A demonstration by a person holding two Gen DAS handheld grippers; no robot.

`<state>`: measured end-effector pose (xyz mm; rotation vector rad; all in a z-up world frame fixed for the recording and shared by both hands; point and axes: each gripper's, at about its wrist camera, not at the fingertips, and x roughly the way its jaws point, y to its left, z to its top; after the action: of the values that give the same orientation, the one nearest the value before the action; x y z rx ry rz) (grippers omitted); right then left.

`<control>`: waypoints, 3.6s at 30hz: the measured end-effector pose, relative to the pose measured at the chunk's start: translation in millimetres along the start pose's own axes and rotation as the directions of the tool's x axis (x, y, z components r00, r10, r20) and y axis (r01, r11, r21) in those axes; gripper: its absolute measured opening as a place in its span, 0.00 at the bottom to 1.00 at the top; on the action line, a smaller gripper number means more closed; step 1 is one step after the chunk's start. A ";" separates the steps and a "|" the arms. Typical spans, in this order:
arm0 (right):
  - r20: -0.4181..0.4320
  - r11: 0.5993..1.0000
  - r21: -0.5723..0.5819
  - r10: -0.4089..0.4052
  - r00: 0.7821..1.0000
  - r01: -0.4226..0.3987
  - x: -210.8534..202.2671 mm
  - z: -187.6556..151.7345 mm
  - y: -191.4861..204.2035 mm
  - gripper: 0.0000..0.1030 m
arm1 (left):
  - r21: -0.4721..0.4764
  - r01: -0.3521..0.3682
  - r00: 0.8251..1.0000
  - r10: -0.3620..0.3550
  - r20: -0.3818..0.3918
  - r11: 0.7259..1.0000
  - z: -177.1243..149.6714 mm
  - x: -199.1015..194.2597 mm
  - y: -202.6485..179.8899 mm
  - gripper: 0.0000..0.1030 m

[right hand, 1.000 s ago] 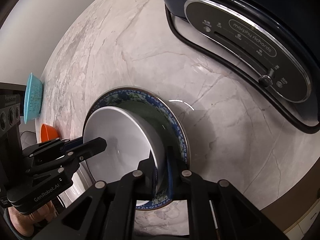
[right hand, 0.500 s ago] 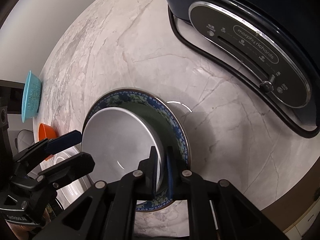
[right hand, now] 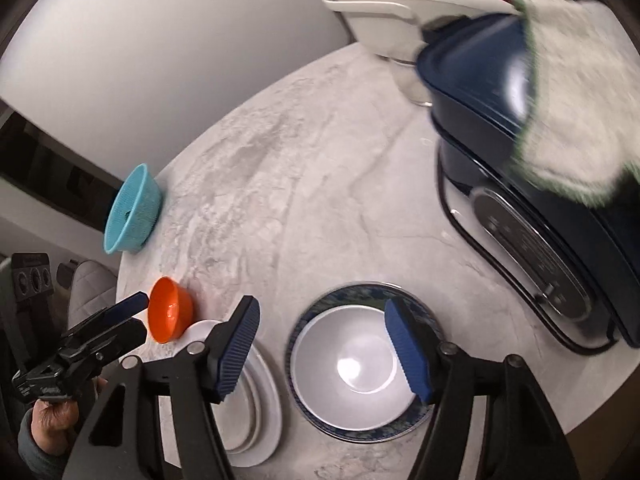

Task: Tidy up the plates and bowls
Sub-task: 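Reach both grippers to the orange bowl and grasp its rim, then carry the orange bowl with both grippers over the nested bowls, then lower the orange bowl into the white bowl and open both grippers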

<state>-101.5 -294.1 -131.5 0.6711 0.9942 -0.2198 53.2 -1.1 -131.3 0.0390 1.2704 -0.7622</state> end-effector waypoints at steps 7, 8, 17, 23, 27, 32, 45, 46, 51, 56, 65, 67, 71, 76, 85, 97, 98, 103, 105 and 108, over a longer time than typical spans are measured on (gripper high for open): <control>-0.180 0.969 -0.182 0.136 0.974 -0.169 68.4 38.8 102.3 0.67 | -0.360 -0.261 0.964 0.259 -0.054 0.896 -25.6 -41.7 168.5 0.97; -0.226 0.961 -0.194 0.152 0.962 -0.198 82.5 41.5 117.9 0.67 | -0.386 -0.273 0.960 0.274 -0.054 0.881 -28.7 -46.2 183.5 0.97; -0.461 0.914 -0.250 0.176 0.870 -0.318 191.2 31.8 203.2 0.67 | -0.357 -0.267 0.964 0.253 -0.087 0.895 -31.1 -13.0 212.9 0.96; -0.508 0.932 -0.234 0.125 0.852 -0.276 223.1 18.7 197.0 0.60 | -0.329 -0.256 0.966 0.229 -0.119 0.909 -24.2 23.1 211.1 0.82; -0.529 0.944 -0.208 0.113 0.841 -0.257 236.0 16.8 189.3 0.53 | -0.319 -0.263 0.963 0.226 -0.150 0.910 -20.8 40.6 217.5 0.65; -0.531 0.946 -0.205 0.107 0.841 -0.250 245.4 14.4 191.2 0.49 | -0.302 -0.252 0.962 0.204 -0.180 0.920 -16.1 57.4 216.0 0.53; -0.529 0.942 -0.252 0.056 0.847 -0.220 259.8 4.6 207.6 0.12 | -0.288 -0.175 0.972 0.119 -0.203 0.941 -1.7 79.1 204.3 0.14; -0.528 0.943 -0.250 0.056 0.848 -0.218 260.0 4.9 208.1 0.11 | -0.288 -0.173 0.973 0.118 -0.200 0.942 -0.6 79.5 203.5 0.14; -0.516 0.951 -0.224 0.068 0.854 -0.211 256.1 10.7 204.6 0.11 | -0.281 -0.171 0.975 0.121 -0.186 0.944 10.5 73.1 198.5 0.13; -0.487 0.956 -0.207 0.084 0.869 -0.208 236.8 23.4 200.0 0.11 | -0.251 -0.151 0.981 0.114 -0.158 0.956 29.7 59.3 183.2 0.13; -0.376 0.974 -0.152 0.100 0.921 -0.168 161.2 37.7 163.3 0.11 | -0.108 -0.033 0.992 0.019 -0.128 0.994 52.8 40.1 102.0 0.13; -0.349 0.981 -0.124 0.097 0.932 -0.148 140.4 36.4 147.0 0.11 | -0.025 0.015 0.990 -0.018 -0.138 1.000 52.8 38.9 73.8 0.14; -0.295 0.993 -0.054 0.080 0.952 -0.101 96.7 25.6 110.6 0.11 | 0.067 0.072 0.984 -0.060 -0.168 0.995 41.0 44.8 14.7 0.14; -0.256 0.998 0.030 0.059 0.965 -0.053 53.6 7.5 58.3 0.11 | 0.133 0.114 0.974 -0.084 -0.213 0.985 14.7 62.5 -49.7 0.14; -0.281 0.996 0.084 0.035 0.959 -0.012 29.6 -15.8 -23.5 0.11 | 0.183 0.070 0.956 -0.014 -0.292 0.981 -31.2 120.2 -126.9 0.14; -0.352 0.998 0.052 0.040 0.935 -0.023 40.9 -24.8 -77.8 0.10 | 0.184 -0.029 0.951 0.083 -0.297 0.983 -48.9 162.3 -160.8 0.14; -0.356 0.999 0.047 0.041 0.934 -0.026 41.8 -24.3 -77.9 0.10 | 0.183 -0.034 0.953 0.087 -0.290 0.983 -46.6 161.9 -159.7 0.14; -0.360 1.000 0.009 0.029 0.932 -0.028 40.7 -20.7 -75.8 0.10 | 0.167 -0.038 0.963 0.081 -0.258 0.985 -42.4 156.0 -156.5 0.14; -0.356 1.000 -0.007 0.022 0.934 -0.026 37.2 -20.1 -73.2 0.10 | 0.156 -0.038 0.964 0.077 -0.254 0.987 -41.1 154.9 -154.9 0.14; -0.354 0.999 -0.037 -0.008 0.935 -0.005 36.6 -19.0 -70.8 0.10 | 0.159 -0.044 0.966 0.082 -0.245 0.986 -40.0 153.0 -154.8 0.14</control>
<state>-127.8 -333.1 -198.6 0.6897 1.3418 -0.0807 -49.3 -176.6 -218.9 0.3073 1.4407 -0.8162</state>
